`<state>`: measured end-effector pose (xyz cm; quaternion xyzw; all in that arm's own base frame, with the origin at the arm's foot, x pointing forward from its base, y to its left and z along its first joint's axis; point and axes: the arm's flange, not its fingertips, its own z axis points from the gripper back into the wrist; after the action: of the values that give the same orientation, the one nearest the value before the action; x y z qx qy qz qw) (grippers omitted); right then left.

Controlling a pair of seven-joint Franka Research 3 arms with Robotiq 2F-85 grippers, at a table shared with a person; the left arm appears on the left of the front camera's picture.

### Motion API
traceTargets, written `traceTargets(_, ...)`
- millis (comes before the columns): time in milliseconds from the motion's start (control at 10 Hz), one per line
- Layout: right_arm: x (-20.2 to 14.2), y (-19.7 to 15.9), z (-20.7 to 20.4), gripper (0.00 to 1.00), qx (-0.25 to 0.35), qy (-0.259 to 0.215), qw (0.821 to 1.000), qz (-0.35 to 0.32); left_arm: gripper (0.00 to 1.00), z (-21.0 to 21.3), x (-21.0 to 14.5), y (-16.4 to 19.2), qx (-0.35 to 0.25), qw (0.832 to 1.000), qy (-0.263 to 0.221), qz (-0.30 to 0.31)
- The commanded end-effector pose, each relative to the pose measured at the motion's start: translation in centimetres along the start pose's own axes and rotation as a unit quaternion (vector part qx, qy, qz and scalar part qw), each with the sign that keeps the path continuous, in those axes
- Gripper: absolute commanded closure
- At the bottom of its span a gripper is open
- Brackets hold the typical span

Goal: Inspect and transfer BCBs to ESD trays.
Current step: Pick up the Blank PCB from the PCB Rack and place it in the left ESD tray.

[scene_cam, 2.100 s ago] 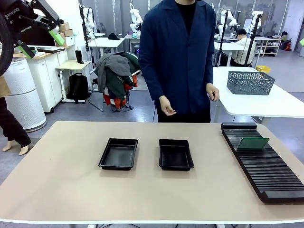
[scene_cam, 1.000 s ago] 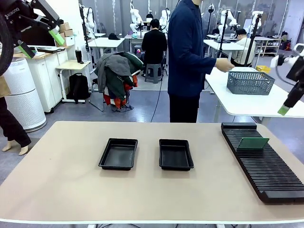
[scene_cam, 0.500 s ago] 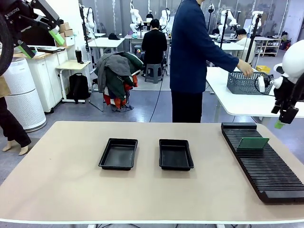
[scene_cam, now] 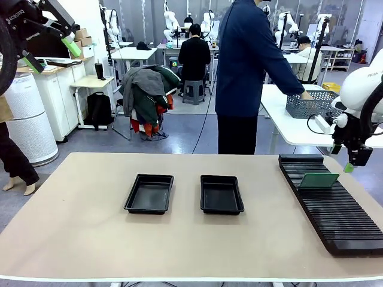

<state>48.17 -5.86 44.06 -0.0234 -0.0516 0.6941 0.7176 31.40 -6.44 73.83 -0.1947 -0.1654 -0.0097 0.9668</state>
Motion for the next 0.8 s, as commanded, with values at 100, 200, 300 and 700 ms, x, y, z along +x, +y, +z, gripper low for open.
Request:
traceTargets(100,-0.8,-1.4,-2.0,0.00,0.007,-0.033,0.999,0.009,0.00,-0.1,0.0,0.0,-0.005,1.000,0.002,-0.002)
traceTargets(200,-0.8,-1.7,-2.8,0.00,0.003,-0.044,0.999,0.010,0.00,-0.1,0.0,0.0,-0.005,1.000,0.002,-0.002)
traceTargets(300,-0.6,-1.9,-3.5,0.00,0.006,-0.045,0.999,0.010,0.00,-0.1,0.0,0.0,-0.005,1.000,0.002,-0.002)
traceTargets(700,0.1,-2.8,-6.0,0.00,0.011,-0.036,0.999,0.005,0.00,-0.1,0.0,0.0,-0.005,1.000,0.002,-0.002)
